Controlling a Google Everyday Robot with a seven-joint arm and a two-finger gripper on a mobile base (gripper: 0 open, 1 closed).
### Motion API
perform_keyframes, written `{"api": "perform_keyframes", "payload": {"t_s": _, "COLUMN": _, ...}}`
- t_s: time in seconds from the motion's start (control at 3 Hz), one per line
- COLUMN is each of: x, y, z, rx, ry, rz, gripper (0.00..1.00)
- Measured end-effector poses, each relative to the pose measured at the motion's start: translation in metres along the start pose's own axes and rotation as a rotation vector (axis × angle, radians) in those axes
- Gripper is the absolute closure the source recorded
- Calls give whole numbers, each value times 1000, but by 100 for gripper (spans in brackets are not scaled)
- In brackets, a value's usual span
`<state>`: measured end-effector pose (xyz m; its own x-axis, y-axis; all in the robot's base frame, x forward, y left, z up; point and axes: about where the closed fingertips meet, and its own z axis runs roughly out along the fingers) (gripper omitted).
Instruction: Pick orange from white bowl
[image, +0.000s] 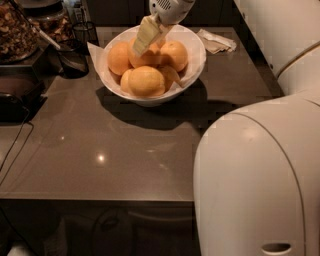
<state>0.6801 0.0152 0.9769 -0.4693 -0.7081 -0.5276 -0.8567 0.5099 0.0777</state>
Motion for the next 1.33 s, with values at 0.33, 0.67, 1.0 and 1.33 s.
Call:
{"api": "perform_keyframes", "payload": {"t_s": 0.33, "x": -2, "y": 0, "z": 3, "rx": -1, "ry": -8, "rz": 4, "gripper": 0}}
{"api": "perform_keyframes", "payload": {"t_s": 0.67, "x": -2, "y": 0, "z": 3, "rx": -2, "ry": -8, "rz": 4, "gripper": 0}}
{"api": "perform_keyframes", "payload": {"t_s": 1.0, "x": -5, "y": 5, "z": 7, "rx": -21, "ry": -9, "rz": 1, "gripper": 4}}
{"api": "perform_keyframes", "payload": {"t_s": 1.33, "x": -6, "y": 8, "z": 9, "rx": -31, "ry": -8, "rz": 0, "gripper": 15}}
